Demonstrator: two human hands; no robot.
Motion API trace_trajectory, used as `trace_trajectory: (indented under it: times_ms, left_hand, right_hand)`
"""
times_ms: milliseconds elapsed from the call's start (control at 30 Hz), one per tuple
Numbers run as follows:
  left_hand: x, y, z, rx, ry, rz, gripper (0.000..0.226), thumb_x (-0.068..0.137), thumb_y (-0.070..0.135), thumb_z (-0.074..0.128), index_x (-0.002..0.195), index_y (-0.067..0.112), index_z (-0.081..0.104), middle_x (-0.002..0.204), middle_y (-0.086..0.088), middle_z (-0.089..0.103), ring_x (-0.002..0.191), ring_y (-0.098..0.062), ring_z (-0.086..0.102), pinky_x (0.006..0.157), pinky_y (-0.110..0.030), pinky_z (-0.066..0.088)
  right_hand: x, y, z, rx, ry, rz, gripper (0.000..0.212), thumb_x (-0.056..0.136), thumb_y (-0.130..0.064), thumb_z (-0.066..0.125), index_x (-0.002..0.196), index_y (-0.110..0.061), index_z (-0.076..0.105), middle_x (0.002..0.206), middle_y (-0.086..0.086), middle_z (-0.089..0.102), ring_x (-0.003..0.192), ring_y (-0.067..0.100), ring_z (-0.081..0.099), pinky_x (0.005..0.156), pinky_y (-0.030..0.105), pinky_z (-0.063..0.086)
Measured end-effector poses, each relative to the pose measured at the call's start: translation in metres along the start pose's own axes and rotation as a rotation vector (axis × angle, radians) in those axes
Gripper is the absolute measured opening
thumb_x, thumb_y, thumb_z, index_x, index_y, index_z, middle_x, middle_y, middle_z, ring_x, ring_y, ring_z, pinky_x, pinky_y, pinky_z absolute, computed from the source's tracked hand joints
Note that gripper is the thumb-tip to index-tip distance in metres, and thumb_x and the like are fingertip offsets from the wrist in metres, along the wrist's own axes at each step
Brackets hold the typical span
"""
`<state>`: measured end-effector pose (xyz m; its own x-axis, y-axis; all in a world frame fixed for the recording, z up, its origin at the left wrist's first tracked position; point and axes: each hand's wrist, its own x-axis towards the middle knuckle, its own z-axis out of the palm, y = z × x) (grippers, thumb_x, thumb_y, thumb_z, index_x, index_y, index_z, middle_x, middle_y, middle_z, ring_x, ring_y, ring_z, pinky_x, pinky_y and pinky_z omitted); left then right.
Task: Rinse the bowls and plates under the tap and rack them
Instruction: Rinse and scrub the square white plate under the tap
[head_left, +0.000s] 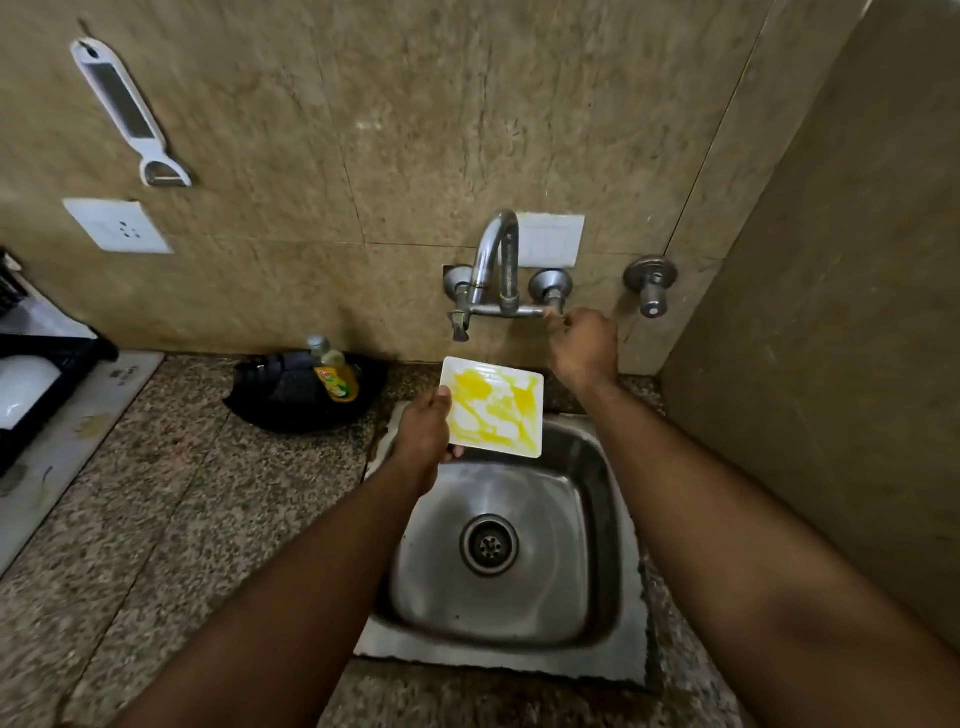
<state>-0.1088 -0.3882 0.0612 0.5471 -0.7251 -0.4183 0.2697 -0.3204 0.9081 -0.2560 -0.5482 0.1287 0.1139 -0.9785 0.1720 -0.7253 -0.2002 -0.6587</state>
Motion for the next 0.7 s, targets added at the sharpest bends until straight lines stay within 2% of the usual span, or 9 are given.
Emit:
trace_trajectory:
  times_ms: [100, 167, 233, 300, 400, 433, 500, 567, 700]
  left_hand:
    - [0.003, 0.002, 0.0, 0.009, 0.018, 0.004, 0.039, 0.108, 0.04, 0.046, 0.115, 0.005, 0.064, 0.071, -0.012, 0.061, 0.04, -0.016, 0.051, 0.036, -0.02, 0.038]
    - [0.005, 0.002, -0.002, 0.014, 0.028, 0.016, 0.039, 0.108, 0.04, 0.046, 0.115, 0.006, 0.064, 0.07, -0.012, 0.06, 0.039, -0.017, 0.05, 0.035, -0.021, 0.037]
    - [0.006, 0.002, -0.003, 0.026, 0.034, 0.029, 0.038, 0.108, 0.039, 0.046, 0.116, 0.006, 0.063, 0.07, -0.012, 0.059, 0.039, -0.016, 0.05, 0.034, -0.021, 0.037]
    - [0.007, 0.001, -0.004, 0.039, 0.052, 0.052, 0.037, 0.108, 0.037, 0.047, 0.114, 0.005, 0.063, 0.071, -0.012, 0.058, 0.04, -0.015, 0.051, 0.034, -0.022, 0.037]
    - [0.011, 0.0, -0.008, 0.054, 0.088, 0.116, 0.035, 0.108, 0.036, 0.049, 0.106, 0.004, 0.064, 0.073, -0.014, 0.057, 0.045, -0.021, 0.052, 0.035, -0.024, 0.04]
    - [0.013, -0.002, -0.01, 0.07, 0.104, 0.143, 0.034, 0.107, 0.037, 0.051, 0.1, 0.007, 0.065, 0.074, -0.014, 0.058, 0.051, -0.025, 0.055, 0.039, -0.027, 0.043]
    - [0.021, -0.008, -0.017, 0.134, 0.135, 0.2, 0.035, 0.101, 0.048, 0.053, 0.091, 0.018, 0.067, 0.075, -0.011, 0.065, 0.062, -0.032, 0.062, 0.049, -0.044, 0.053]
    - [0.04, -0.023, -0.027, 0.248, 0.167, 0.247, 0.04, 0.093, 0.064, 0.05, 0.088, 0.028, 0.067, 0.079, -0.008, 0.07, 0.071, -0.038, 0.07, 0.061, -0.062, 0.058]
    - [0.024, -0.017, -0.026, 0.341, 0.186, 0.331, 0.048, 0.094, 0.064, 0.044, 0.094, 0.021, 0.066, 0.09, -0.008, 0.073, 0.082, -0.031, 0.072, 0.074, -0.049, 0.061]
  right_hand:
    - [0.002, 0.006, 0.009, 0.057, 0.027, 0.031, 0.054, 0.103, -0.045, 0.043, 0.084, -0.004, 0.073, 0.085, 0.019, 0.073, 0.08, 0.037, 0.067, 0.064, 0.03, 0.04]
    - [0.005, 0.019, 0.018, 0.196, 0.012, 0.081, 0.061, 0.097, -0.059, 0.035, 0.078, -0.012, 0.07, 0.077, 0.013, 0.073, 0.072, 0.035, 0.069, 0.069, 0.04, 0.056]
    - [0.008, 0.034, 0.028, 0.281, 0.021, 0.098, 0.062, 0.093, -0.069, 0.031, 0.076, -0.02, 0.064, 0.07, 0.006, 0.072, 0.067, 0.033, 0.069, 0.067, 0.053, 0.058]
    - [-0.016, 0.025, 0.017, 0.212, 0.045, 0.091, 0.059, 0.097, -0.065, 0.034, 0.079, -0.019, 0.065, 0.076, 0.009, 0.072, 0.072, 0.036, 0.068, 0.069, 0.05, 0.057]
    - [-0.068, 0.022, 0.008, -0.073, 0.065, -0.126, 0.04, 0.099, -0.042, 0.044, 0.1, -0.012, 0.07, 0.088, 0.015, 0.074, 0.078, 0.038, 0.068, 0.067, 0.039, 0.053]
    - [-0.086, 0.024, 0.01, -0.142, -0.001, -0.244, 0.038, 0.097, -0.038, 0.044, 0.109, -0.014, 0.071, 0.095, 0.014, 0.075, 0.084, 0.037, 0.07, 0.071, 0.039, 0.053]
    - [-0.113, 0.025, 0.018, -0.157, -0.276, -0.472, 0.042, 0.1, -0.036, 0.042, 0.127, -0.017, 0.068, 0.123, 0.01, 0.072, 0.111, 0.03, 0.068, 0.094, 0.037, 0.052]
    - [-0.132, 0.025, 0.031, -0.246, -0.517, -0.603, 0.053, 0.106, -0.044, 0.03, 0.144, -0.018, 0.056, 0.151, 0.005, 0.053, 0.142, 0.02, 0.047, 0.117, 0.04, 0.033]
    - [-0.129, 0.027, 0.055, -0.446, -0.575, -0.402, 0.08, 0.102, -0.063, 0.005, 0.162, -0.013, 0.016, 0.171, 0.005, 0.008, 0.158, 0.018, -0.002, 0.126, 0.052, 0.005]
